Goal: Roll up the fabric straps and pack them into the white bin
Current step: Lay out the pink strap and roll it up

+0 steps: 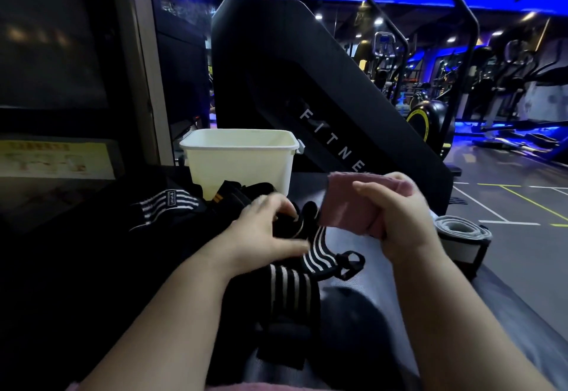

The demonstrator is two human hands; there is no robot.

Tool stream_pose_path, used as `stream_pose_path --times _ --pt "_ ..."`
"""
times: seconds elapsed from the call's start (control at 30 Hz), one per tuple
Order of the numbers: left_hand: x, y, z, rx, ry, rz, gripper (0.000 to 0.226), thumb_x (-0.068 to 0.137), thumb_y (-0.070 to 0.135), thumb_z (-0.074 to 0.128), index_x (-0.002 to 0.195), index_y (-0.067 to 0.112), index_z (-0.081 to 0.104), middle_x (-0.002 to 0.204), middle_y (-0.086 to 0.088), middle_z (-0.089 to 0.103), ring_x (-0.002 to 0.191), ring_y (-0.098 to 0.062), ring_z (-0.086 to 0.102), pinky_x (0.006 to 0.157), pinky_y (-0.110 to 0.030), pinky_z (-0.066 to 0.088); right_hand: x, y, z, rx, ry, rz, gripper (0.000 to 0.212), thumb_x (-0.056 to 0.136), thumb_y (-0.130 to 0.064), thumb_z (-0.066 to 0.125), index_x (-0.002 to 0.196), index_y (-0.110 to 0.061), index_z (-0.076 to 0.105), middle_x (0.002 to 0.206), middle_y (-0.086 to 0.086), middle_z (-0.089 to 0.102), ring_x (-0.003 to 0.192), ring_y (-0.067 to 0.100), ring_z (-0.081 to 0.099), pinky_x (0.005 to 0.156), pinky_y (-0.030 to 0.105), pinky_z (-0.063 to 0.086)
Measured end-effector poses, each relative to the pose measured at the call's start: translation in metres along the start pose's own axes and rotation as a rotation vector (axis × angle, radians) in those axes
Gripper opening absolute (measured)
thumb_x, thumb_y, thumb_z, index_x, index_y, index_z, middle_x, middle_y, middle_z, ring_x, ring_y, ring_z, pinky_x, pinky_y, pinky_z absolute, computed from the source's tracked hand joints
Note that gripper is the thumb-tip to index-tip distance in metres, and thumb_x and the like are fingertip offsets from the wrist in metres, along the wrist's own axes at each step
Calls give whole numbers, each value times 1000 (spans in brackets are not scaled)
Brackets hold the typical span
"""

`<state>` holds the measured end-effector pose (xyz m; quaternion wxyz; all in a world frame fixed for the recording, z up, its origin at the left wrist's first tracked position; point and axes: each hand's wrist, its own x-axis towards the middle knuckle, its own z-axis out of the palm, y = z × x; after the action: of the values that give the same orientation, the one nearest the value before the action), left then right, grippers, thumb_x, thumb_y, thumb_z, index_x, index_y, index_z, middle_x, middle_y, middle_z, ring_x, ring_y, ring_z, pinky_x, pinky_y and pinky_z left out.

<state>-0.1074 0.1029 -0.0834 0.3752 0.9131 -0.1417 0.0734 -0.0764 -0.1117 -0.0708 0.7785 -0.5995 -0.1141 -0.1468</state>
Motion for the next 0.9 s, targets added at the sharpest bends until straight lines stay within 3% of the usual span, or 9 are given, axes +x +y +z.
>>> stream_pose_path --times 0.07,0.1,0.2,0.27,0.37,0.5,0.67,0.8,0.9 --pt "-9 -3 -8 144 -306 46 48 69 39 84 107 42 55 131 23 35 129 -2 29 114 -30 24 1 -4 -7 -84 32 29 22 77 -1 73 74 -13 56 58 2 57 46 9 55 38 22 41" --pt "-12 -6 -6 190 -376 43 49 69 37 84 109 42 58 137 24 30 134 -1 20 118 -34 14 0 -4 -8 -145 26 78 21 78 1 71 72 -14 59 58 2 57 47 10 56 38 24 44" --pt "-8 -14 12 290 -275 23 39 73 40 80 106 41 60 141 22 25 139 3 1 114 -55 -17 -1 14 -7 -344 -33 265 26 79 -1 70 59 -19 71 52 6 56 45 20 53 47 34 50" --pt "-2 -20 23 333 -136 12 33 76 42 77 103 41 59 134 22 28 142 1 -4 112 -56 -22 -4 27 -2 -457 -66 349 26 78 -5 71 58 -22 73 42 5 50 37 19 45 44 24 43" --pt "5 -26 30 364 22 -12 31 81 43 72 106 39 54 125 19 30 142 -5 5 114 -52 -18 -7 38 7 -588 -110 340 27 78 -10 69 53 -22 72 34 8 46 28 17 40 38 14 32" --pt "11 -29 38 418 131 -14 36 83 46 68 113 37 49 128 14 31 138 -9 10 116 -47 -9 -7 47 19 -601 -131 278 35 81 -12 67 46 -18 68 32 10 44 26 18 37 38 15 29" --pt "21 -44 34 502 284 -99 30 84 41 67 110 35 55 129 11 32 133 -13 19 107 -34 6 -9 56 36 -391 -232 235 25 82 -7 67 63 -20 75 49 10 57 43 18 48 46 21 36" --pt "29 -57 27 551 339 -266 40 84 34 65 121 29 52 141 4 30 135 -20 22 111 -36 14 -6 67 40 -267 -204 247 16 85 -7 68 71 -5 62 45 3 45 32 9 38 35 14 24" --pt "33 -62 27 536 365 -310 42 86 38 65 124 29 51 143 3 29 136 -21 21 113 -37 14 -2 72 39 -182 -205 260 21 84 -13 69 66 -15 60 49 6 42 35 13 36 40 15 25"
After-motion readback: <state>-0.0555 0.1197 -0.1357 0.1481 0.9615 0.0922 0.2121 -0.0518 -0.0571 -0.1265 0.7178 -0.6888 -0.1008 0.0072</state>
